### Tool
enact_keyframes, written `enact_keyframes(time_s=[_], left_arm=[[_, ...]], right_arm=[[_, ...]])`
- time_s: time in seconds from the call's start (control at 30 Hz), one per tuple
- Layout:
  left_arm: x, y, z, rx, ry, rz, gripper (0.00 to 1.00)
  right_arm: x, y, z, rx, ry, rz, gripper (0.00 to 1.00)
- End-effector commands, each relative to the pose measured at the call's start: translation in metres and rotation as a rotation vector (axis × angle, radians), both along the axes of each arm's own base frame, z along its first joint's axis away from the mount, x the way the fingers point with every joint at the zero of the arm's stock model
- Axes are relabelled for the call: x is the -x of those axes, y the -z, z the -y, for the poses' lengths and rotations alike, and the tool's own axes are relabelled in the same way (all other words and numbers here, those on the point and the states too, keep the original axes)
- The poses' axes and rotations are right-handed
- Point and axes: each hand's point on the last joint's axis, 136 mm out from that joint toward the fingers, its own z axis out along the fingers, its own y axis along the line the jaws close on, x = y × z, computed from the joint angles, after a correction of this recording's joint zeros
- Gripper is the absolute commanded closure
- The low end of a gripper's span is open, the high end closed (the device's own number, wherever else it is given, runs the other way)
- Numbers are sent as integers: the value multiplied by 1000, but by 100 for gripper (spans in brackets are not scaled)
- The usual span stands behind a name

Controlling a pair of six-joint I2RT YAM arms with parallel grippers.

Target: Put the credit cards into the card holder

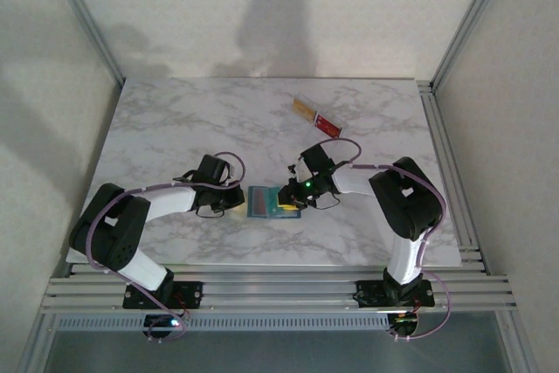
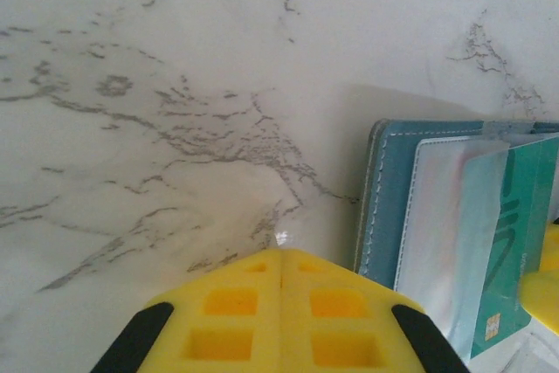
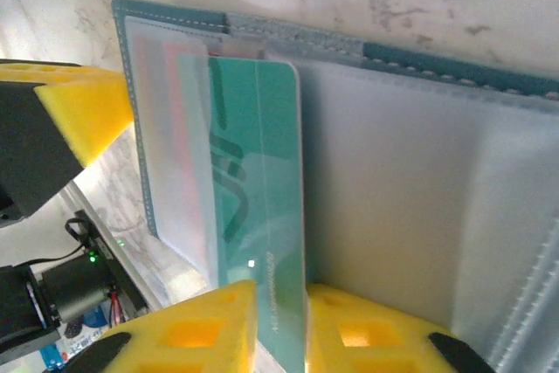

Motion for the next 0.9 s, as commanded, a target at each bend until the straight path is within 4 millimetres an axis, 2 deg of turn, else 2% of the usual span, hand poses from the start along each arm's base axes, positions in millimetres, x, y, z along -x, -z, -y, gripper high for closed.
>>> enact_keyframes(time_s=[0.0, 0.17, 0.4, 0.53, 0.63, 0.77, 0.87], left_arm=[[18, 7, -7, -64, 20, -35, 100], [25, 3, 8, -42, 90, -41, 100], [27, 10, 5, -71, 85, -51, 100], [27, 10, 4, -69, 80, -45, 100], [29, 13, 2, -87, 85, -59, 100], [33, 15, 5, -69, 95, -66, 100], [35, 15, 10, -62, 112, -76, 100]], right_arm=[[11, 5, -8, 34, -36, -1, 89], [7, 5, -13, 51, 2, 21, 90], [12, 6, -23, 60, -2, 19, 82], [10, 3, -17, 85, 10, 48, 81], [8, 5, -9, 130, 32, 65, 86], [8, 6, -18, 101, 34, 40, 92], [7, 7, -26, 63, 56, 26, 90]])
